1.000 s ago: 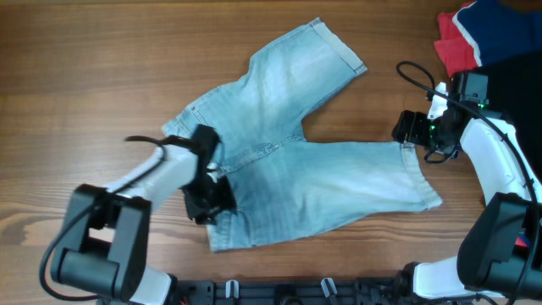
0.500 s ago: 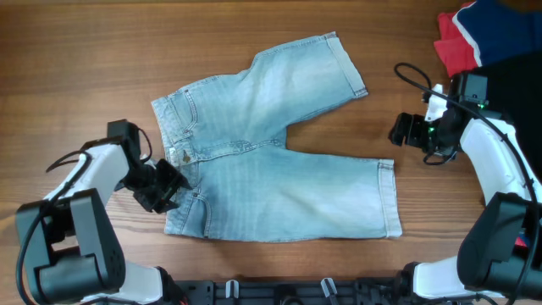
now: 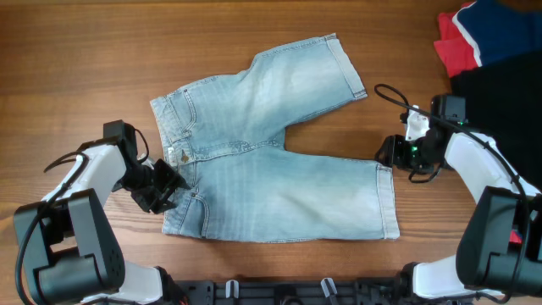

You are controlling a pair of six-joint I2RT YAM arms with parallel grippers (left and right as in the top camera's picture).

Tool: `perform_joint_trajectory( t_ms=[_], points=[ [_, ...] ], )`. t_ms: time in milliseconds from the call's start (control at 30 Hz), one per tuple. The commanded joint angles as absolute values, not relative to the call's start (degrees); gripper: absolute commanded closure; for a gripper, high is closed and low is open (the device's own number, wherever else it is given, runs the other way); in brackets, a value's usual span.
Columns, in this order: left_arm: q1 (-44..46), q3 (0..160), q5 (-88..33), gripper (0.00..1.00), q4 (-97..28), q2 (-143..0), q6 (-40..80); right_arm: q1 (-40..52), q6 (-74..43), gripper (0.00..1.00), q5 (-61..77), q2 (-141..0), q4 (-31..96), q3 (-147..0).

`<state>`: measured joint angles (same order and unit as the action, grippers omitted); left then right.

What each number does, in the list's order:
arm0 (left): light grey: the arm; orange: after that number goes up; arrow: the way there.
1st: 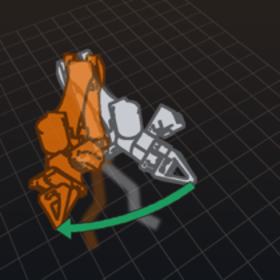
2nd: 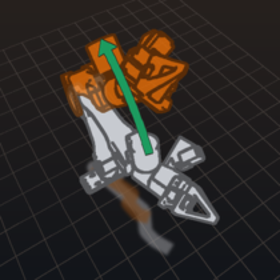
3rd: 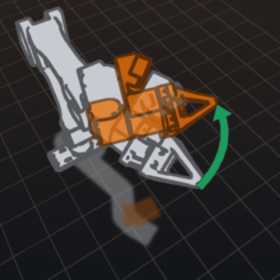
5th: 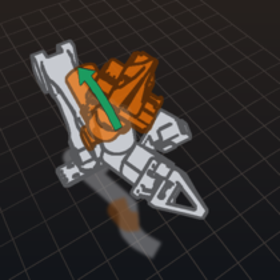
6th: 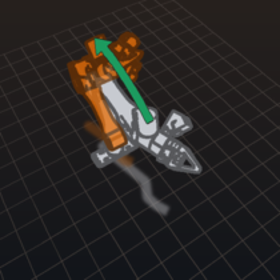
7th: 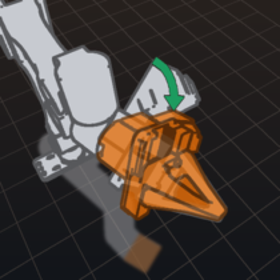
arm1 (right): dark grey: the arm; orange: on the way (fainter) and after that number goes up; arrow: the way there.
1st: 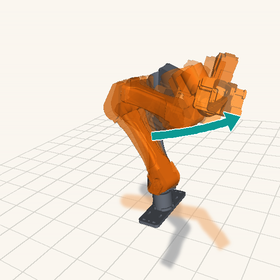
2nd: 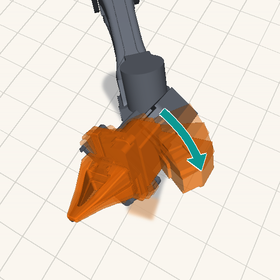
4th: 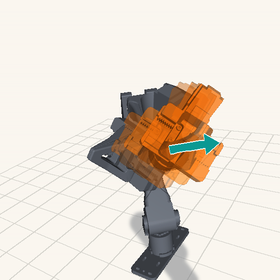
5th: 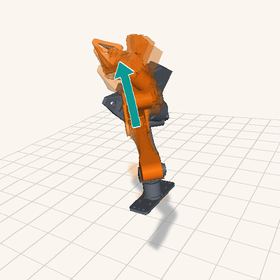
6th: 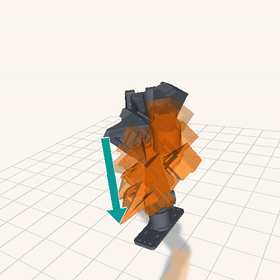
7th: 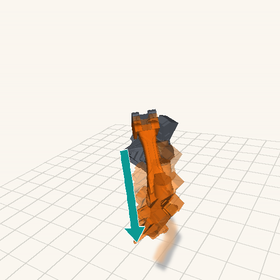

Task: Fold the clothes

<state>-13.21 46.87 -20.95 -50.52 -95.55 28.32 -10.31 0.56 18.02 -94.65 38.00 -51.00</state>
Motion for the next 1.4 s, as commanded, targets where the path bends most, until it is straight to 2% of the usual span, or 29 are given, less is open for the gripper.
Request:
perform_joint_trajectory(
  t_ms=[0,100,167,233,300,400,633,733,767,800,900,1067,1167,1333,1367],
  points=[
    [-14.41,46.09,-10.76,0.47,-48.47,-96.77,25.67,-10.13,-0.67,0.51,19.40,-95.46,37.15,-50.09],
    [-14.41,46.09,-10.76,0.47,-48.40,-96.77,25.67,-10.13,-0.67,0.53,19.42,-95.46,37.10,-50.09],
    [-14.41,46.09,-10.76,0.47,-48.42,-96.77,25.65,-10.13,-1.74,0.71,19.62,-95.46,37.04,-50.09],
    [-14.41,46.09,-10.76,0.47,-48.40,-96.77,25.65,-10.13,-1.69,0.80,19.62,-95.46,37.04,-50.09],
    [-14.41,46.09,-10.76,0.47,-48.40,-96.77,25.65,-10.13,-1.72,0.78,19.59,-95.46,37.26,-50.09],
    [-14.41,46.09,-10.76,0.47,-48.40,-96.77,25.65,-10.13,-2.17,0.66,19.55,-95.48,38.98,-49.95],
    [-14.41,46.09,-10.76,0.47,-48.40,-96.77,25.65,-10.13,-3.22,0.66,19.42,-95.48,41.25,-49.89],
    [-14.41,46.09,-10.76,0.47,-48.42,-96.77,25.67,-10.13,-3.22,0.77,19.42,-95.48,41.21,-49.89],
    [-14.41,46.09,-10.76,0.47,-48.40,-96.77,25.65,-10.13,-3.22,0.89,19.44,-95.48,41.10,-49.89],
    [-14.41,46.09,-10.76,0.47,-48.40,-96.77,25.67,-10.13,-3.22,0.96,19.44,-95.48,40.64,-49.89],
    [-14.41,46.09,-10.76,0.47,-48.47,-96.77,25.65,-10.15,-3.92,0.96,19.31,-95.46,38.02,-49.91],
    [-14.41,46.09,-9.58,0.47,-49.52,-96.77,24.16,-10.20,-14.46,0.96,19.64,-95.46,26.89,-49.91],
    [-14.41,46.09,-9.06,0.47,-50.13,-96.77,24.16,-10.20,-16.80,0.96,19.35,-95.46,22.02,-49.93],
    [-14.41,46.09,-9.06,0.48,-50.15,-96.77,24.16,-10.20,-18.61,0.96,18.87,-95.46,21.23,-49.91],
    [-14.41,46.09,-9.06,0.47,-50.13,-96.77,24.16,-10.20,-18.52,0.78,18.13,-95.46,21.78,-49.91]
  ],
)
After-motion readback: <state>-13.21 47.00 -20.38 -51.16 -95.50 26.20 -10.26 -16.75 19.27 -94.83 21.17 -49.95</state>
